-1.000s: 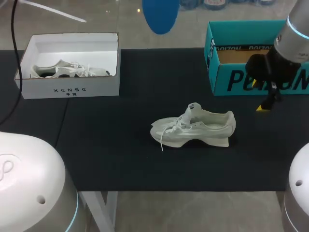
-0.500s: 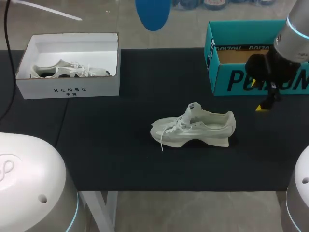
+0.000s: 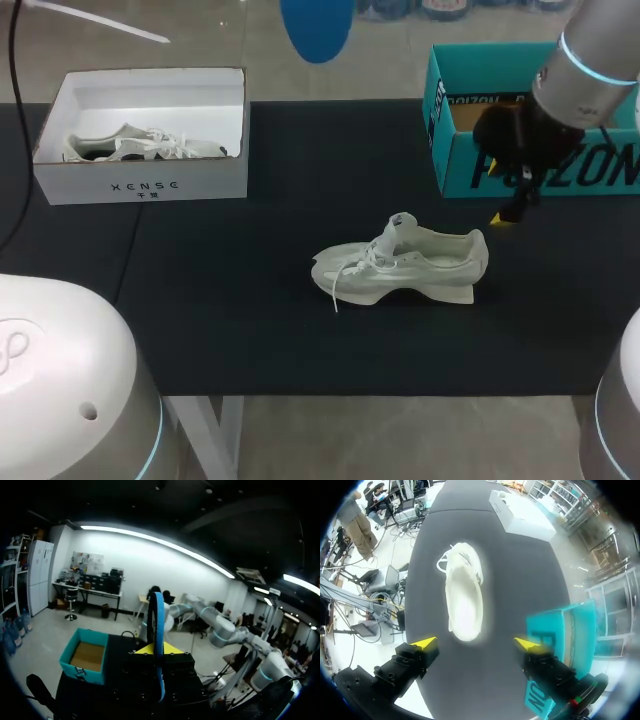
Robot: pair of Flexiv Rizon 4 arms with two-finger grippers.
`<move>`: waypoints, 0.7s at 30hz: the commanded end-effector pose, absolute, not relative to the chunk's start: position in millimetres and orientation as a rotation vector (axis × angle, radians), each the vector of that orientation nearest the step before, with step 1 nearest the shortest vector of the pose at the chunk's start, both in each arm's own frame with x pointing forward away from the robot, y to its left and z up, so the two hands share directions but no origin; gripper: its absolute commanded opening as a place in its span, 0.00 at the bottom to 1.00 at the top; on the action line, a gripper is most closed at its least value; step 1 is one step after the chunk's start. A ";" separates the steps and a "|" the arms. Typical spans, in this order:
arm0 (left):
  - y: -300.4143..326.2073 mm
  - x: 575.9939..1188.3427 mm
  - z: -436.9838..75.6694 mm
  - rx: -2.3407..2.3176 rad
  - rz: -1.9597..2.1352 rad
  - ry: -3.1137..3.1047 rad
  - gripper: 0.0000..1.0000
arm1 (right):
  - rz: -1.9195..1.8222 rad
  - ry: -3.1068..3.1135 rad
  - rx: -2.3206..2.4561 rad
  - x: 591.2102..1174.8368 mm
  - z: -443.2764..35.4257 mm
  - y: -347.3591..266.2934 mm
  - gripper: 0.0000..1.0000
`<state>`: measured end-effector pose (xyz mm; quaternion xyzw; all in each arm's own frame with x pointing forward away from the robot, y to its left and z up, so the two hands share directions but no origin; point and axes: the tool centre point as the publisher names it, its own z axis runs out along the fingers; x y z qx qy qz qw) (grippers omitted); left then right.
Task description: Take the shoe out of the shoebox, open the shoe tongue, remove and reinsert the insole, then place the shoe into the shoebox
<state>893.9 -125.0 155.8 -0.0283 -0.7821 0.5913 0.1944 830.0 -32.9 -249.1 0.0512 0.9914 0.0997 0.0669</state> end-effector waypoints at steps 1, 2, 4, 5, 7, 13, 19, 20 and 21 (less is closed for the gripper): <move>-125.1 893.9 155.9 -0.079 1.657 -2.195 0.00 | 0.285 2.999 0.148 838.7 -261.1 -15.4 1.00; -125.1 893.9 155.9 -0.079 1.657 -2.195 0.00 | 0.285 3.000 0.150 839.1 -264.2 -12.7 1.00; -125.1 893.9 155.9 -0.079 1.657 -2.195 0.00 | 0.278 3.007 0.157 839.4 -271.7 -7.0 1.00; -125.1 893.9 155.9 -0.079 1.657 -2.195 0.00 | 0.285 3.010 0.153 839.2 -275.0 -4.5 1.00; -125.1 893.9 155.9 -0.079 1.657 -2.195 0.00 | 0.285 3.010 0.159 839.2 -282.4 -0.5 1.00; -125.1 893.9 155.9 -0.079 1.657 -2.195 0.00 | 0.341 3.026 0.127 840.4 -305.6 8.8 1.00; -125.1 893.9 155.9 -0.079 1.657 -2.195 0.00 | 0.359 3.047 0.121 844.7 -323.6 14.3 1.00; -125.1 893.9 155.9 -0.079 1.657 -2.195 0.00 | 0.362 3.047 0.120 846.0 -326.0 15.4 1.00; -125.1 893.9 155.9 -0.079 1.657 -2.195 0.00 | 0.373 3.047 0.117 847.4 -328.3 16.4 1.00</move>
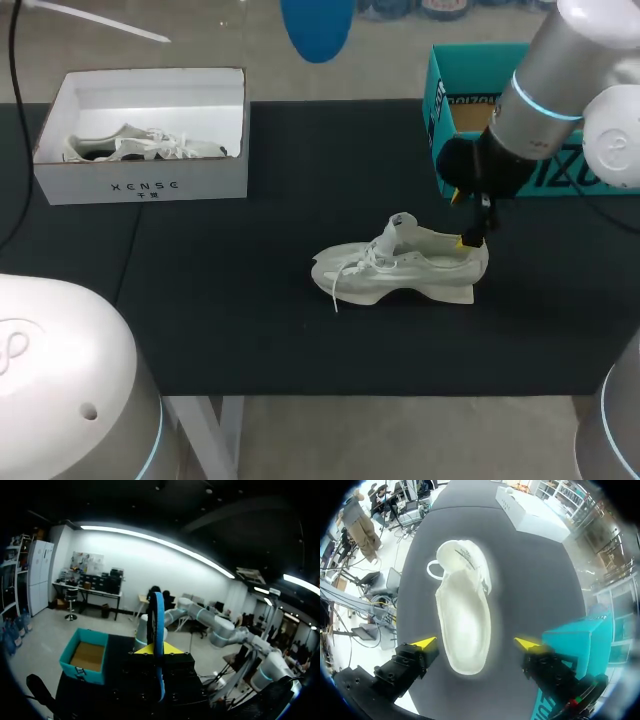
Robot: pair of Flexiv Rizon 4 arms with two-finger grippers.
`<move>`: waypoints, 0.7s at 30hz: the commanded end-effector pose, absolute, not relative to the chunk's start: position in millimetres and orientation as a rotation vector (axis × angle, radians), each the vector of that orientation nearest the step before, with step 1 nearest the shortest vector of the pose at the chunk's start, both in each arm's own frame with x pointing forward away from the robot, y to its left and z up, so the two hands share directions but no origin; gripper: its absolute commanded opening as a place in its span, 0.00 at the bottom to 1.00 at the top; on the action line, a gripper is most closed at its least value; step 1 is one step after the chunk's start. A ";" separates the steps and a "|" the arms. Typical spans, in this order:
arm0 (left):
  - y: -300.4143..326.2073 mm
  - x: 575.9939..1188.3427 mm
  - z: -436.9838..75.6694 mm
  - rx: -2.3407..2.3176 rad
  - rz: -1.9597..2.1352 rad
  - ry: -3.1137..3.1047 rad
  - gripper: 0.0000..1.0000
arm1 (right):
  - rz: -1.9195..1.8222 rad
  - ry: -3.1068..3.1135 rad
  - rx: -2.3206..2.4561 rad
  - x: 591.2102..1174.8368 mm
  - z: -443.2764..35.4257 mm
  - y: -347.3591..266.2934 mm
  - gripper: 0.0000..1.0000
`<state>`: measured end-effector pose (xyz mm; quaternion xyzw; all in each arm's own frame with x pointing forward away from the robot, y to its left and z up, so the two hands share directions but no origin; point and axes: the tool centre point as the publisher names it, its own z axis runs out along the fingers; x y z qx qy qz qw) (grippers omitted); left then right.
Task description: Take the shoe out of the shoebox, open the shoe tongue, remove and reinsert the insole, then place the shoe into the shoebox
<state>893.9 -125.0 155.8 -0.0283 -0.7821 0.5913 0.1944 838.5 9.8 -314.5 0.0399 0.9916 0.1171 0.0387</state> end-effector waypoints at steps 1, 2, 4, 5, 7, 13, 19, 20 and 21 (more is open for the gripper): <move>-125.1 893.9 155.9 -0.079 1.657 -2.195 0.00 | 0.379 3.046 0.115 849.0 -330.7 17.6 1.00; -125.1 893.9 155.9 -0.079 1.657 -2.195 0.00 | 0.381 3.046 0.115 850.8 -333.6 18.8 1.00; -125.1 893.9 155.9 -0.079 1.657 -2.195 0.00 | 0.379 3.054 0.109 852.4 -339.4 21.6 1.00; -125.1 893.9 155.9 -0.079 1.657 -2.195 0.00 | 0.374 3.058 0.102 852.8 -341.8 23.4 1.00; -125.1 893.9 155.9 -0.079 1.657 -2.195 0.00 | 0.366 3.067 0.095 854.1 -346.9 26.0 1.00; -125.1 893.9 155.9 -0.079 1.657 -2.195 0.00 | 0.382 3.066 0.111 857.4 -358.6 26.1 1.00; -125.1 893.9 155.9 -0.079 1.657 -2.195 0.00 | 0.369 3.068 0.138 859.0 -371.4 27.3 1.00; -125.1 893.9 155.9 -0.079 1.657 -2.195 0.00 | 0.368 3.069 0.138 859.2 -373.6 27.6 1.00; -125.1 893.9 155.9 -0.079 1.657 -2.195 0.00 | 0.366 3.075 0.141 859.4 -375.9 27.8 1.00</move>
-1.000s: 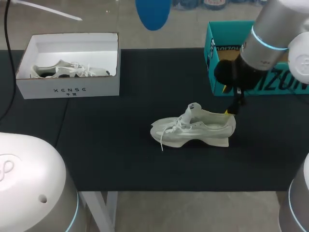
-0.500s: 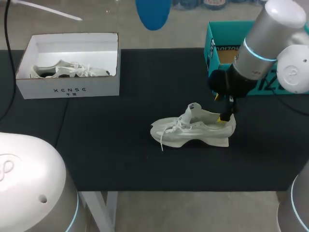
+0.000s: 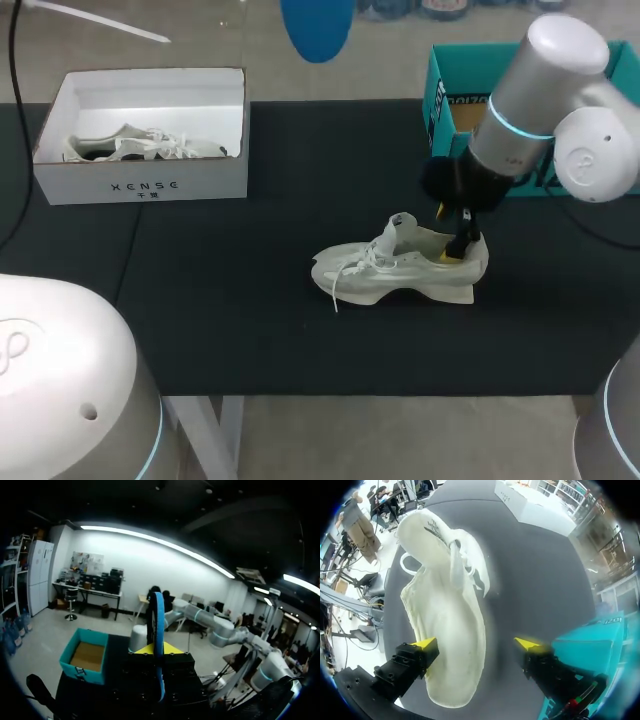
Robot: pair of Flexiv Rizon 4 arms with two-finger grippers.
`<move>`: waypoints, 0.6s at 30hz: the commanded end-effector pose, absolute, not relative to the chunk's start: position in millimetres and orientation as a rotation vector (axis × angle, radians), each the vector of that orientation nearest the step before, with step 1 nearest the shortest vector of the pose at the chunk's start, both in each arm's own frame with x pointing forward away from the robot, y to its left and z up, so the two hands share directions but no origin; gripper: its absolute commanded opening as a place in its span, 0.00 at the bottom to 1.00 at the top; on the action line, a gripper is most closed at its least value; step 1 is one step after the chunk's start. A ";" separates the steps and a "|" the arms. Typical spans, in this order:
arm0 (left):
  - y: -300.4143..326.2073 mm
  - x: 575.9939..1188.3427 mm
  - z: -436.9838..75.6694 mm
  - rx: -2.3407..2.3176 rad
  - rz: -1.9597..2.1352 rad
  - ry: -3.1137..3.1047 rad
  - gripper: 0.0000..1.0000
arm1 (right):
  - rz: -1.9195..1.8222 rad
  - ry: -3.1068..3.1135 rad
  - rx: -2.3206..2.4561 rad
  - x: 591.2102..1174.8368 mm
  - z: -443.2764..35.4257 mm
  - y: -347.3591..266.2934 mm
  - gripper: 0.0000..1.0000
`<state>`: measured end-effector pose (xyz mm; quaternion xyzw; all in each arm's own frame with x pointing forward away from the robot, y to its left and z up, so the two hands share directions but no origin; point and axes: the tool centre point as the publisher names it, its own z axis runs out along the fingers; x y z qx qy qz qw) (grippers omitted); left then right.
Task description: Take the shoe out of the shoebox, open the shoe tongue, remove and reinsert the insole, then place the shoe into the shoebox
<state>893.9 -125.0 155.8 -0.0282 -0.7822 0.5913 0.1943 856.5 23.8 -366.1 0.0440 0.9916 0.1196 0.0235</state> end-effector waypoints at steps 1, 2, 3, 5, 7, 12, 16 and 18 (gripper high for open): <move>-125.1 893.9 155.9 -0.079 1.657 -2.195 0.00 | 0.365 3.077 0.142 859.5 -378.0 28.1 1.00; -125.1 893.9 155.9 -0.079 1.657 -2.195 0.00 | 0.361 3.082 0.142 859.5 -380.1 28.8 1.00; -125.1 893.9 155.9 -0.079 1.657 -2.195 0.00 | 0.353 3.085 0.139 859.5 -381.8 29.7 1.00; -125.1 893.9 155.9 -0.079 1.657 -2.195 0.00 | 0.344 3.092 0.129 859.4 -384.1 31.7 1.00; -125.1 893.9 155.9 -0.079 1.657 -2.195 0.00 | 0.323 3.099 0.108 859.7 -385.5 33.7 0.44; -125.1 893.9 155.9 -0.079 1.657 -2.195 0.00 | 0.318 3.108 0.094 859.9 -387.6 36.2 0.00; -125.1 893.9 155.9 -0.079 1.657 -2.195 0.00 | 0.316 3.113 0.098 860.0 -389.7 35.3 0.00; -125.1 893.9 155.9 -0.079 1.657 -2.195 0.00 | 0.315 3.115 0.100 860.2 -390.3 34.4 0.00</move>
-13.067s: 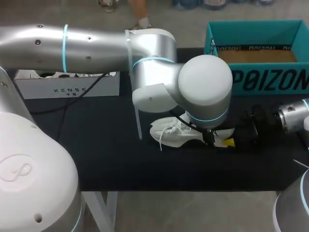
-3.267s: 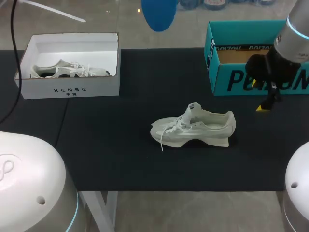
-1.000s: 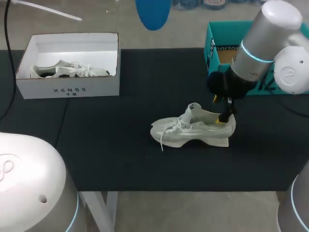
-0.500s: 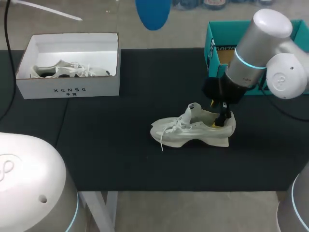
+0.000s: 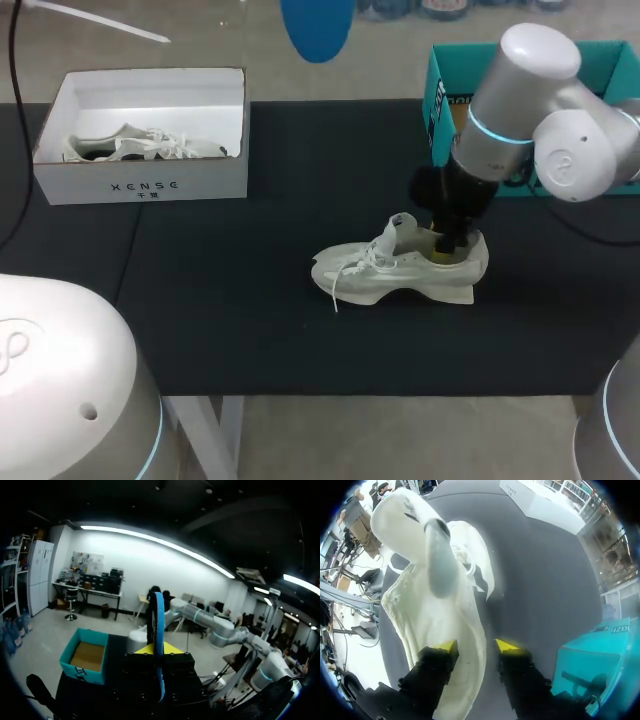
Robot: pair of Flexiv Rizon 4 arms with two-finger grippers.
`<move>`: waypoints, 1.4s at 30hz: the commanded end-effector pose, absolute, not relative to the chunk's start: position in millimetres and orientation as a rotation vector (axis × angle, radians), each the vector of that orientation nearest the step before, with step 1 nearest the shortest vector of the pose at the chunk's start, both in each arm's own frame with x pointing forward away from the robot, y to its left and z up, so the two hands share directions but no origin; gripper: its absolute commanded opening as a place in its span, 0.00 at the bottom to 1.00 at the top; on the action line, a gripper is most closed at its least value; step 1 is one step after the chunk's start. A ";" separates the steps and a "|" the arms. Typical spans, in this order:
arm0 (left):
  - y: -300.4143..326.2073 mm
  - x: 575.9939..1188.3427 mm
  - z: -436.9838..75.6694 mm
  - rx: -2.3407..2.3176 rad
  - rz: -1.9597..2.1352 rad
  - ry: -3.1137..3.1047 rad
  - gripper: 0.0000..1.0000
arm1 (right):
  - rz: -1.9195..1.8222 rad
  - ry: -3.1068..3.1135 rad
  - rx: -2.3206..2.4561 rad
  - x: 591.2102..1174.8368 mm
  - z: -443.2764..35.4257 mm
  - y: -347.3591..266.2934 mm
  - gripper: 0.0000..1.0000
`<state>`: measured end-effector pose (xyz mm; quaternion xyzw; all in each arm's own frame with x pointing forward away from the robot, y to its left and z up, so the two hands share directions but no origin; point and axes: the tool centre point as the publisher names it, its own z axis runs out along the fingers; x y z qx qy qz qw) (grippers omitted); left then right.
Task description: Take the shoe out of the shoebox, open the shoe tongue, remove and reinsert the insole, then place the shoe into the shoebox
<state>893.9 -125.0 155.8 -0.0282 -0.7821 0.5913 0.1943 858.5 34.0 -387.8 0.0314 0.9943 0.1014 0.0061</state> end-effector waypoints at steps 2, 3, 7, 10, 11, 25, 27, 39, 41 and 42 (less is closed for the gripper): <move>-125.1 893.9 155.9 -0.079 1.657 -2.195 0.00 | 0.314 3.117 0.098 860.4 -390.9 33.4 0.00; -125.1 893.9 155.9 -0.079 1.657 -2.195 0.00 | 0.316 3.118 0.098 860.5 -391.2 32.6 0.00; -125.1 893.9 155.9 -0.079 1.657 -2.195 0.00 | 0.325 3.120 0.098 860.6 -391.8 30.2 0.00; -125.1 893.9 155.9 -0.079 1.657 -2.195 0.00 | 0.331 3.118 0.097 860.6 -389.8 27.0 0.00; -125.1 893.9 155.9 -0.079 1.657 -2.195 0.00 | 0.332 3.117 0.096 860.8 -388.3 25.7 0.00; -125.1 893.9 155.9 -0.079 1.657 -2.195 0.00 | 0.344 3.035 0.117 867.6 -323.9 -7.7 0.00; -125.1 893.9 155.9 -0.079 1.657 -2.195 0.00 | 0.345 3.026 0.115 869.2 -314.3 -12.6 0.00; -125.1 893.9 155.9 -0.079 1.657 -2.195 0.00 | 0.316 3.071 0.065 873.0 -299.2 -17.1 0.00; -125.1 893.9 155.9 -0.079 1.657 -2.195 0.00 | 0.316 3.071 0.065 873.0 -299.2 -17.1 0.00; -125.1 893.9 155.9 -0.079 1.657 -2.195 0.00 | 0.316 3.071 0.065 873.0 -299.2 -17.1 0.00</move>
